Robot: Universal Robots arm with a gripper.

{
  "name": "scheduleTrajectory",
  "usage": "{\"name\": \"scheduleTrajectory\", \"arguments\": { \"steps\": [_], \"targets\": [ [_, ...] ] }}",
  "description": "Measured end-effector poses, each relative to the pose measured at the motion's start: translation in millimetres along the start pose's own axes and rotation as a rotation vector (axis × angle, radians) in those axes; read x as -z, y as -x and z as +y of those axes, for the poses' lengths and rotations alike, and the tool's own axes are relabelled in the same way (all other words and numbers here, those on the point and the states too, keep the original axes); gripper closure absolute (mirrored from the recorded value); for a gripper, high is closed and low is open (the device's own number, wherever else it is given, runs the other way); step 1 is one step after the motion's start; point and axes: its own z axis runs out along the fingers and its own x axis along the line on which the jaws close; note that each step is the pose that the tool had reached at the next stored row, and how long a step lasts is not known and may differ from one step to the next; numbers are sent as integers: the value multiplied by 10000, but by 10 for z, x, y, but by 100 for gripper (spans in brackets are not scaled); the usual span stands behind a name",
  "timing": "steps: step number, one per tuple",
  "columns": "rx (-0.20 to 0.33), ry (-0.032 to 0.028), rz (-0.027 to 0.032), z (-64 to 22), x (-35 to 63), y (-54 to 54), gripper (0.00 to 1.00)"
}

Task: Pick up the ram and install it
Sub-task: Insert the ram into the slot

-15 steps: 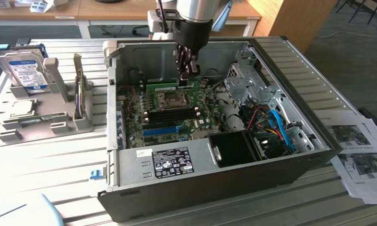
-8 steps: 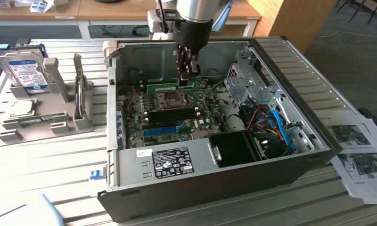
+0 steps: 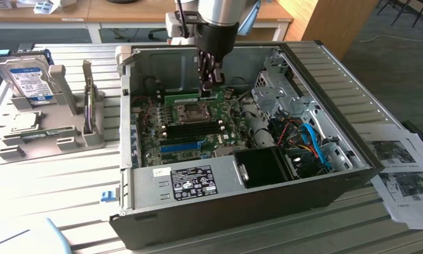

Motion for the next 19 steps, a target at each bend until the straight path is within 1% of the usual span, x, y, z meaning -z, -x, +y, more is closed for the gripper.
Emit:
{"name": "scheduleTrajectory", "arguments": {
  "steps": [6, 19],
  "targets": [
    [3, -37, 1, -3, -47, -9, 89],
    [3, -105, 2, -11, -219, -15, 89]
  ]
}}
